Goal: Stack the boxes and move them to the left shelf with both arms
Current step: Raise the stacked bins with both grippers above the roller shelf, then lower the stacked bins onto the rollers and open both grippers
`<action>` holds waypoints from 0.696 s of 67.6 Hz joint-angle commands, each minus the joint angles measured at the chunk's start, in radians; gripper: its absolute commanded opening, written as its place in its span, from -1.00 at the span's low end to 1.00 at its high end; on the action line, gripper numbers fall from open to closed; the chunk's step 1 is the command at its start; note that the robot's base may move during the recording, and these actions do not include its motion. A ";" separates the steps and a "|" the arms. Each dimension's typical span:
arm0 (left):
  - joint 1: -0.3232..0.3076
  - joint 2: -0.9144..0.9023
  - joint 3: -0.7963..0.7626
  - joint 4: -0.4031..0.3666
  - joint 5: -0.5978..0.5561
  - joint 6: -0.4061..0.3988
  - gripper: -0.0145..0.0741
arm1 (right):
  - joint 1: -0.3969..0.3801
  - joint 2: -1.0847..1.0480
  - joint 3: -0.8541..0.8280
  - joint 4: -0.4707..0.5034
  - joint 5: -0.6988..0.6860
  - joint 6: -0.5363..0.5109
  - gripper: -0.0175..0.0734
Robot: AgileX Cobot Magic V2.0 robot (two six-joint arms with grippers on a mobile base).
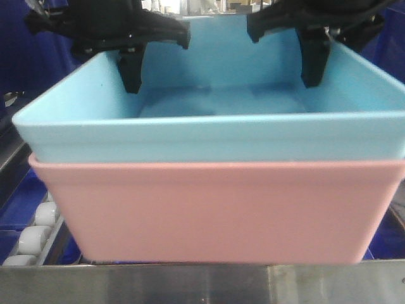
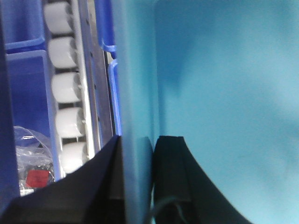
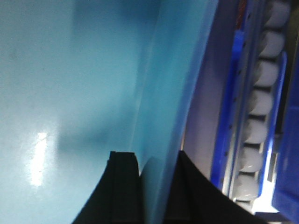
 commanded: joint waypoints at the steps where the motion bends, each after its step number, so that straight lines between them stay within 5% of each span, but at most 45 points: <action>1: -0.038 -0.057 -0.083 -0.022 -0.216 0.006 -0.68 | 0.029 -0.044 -0.085 0.038 -0.244 -0.034 -0.49; 19: -0.020 -0.055 -0.113 0.081 -0.226 0.006 -0.68 | 0.019 -0.009 -0.108 0.003 -0.359 -0.034 -0.49; 47: 0.104 0.018 -0.113 0.065 -0.233 -0.002 -0.68 | 0.015 0.128 -0.108 -0.011 -0.488 -0.034 -0.49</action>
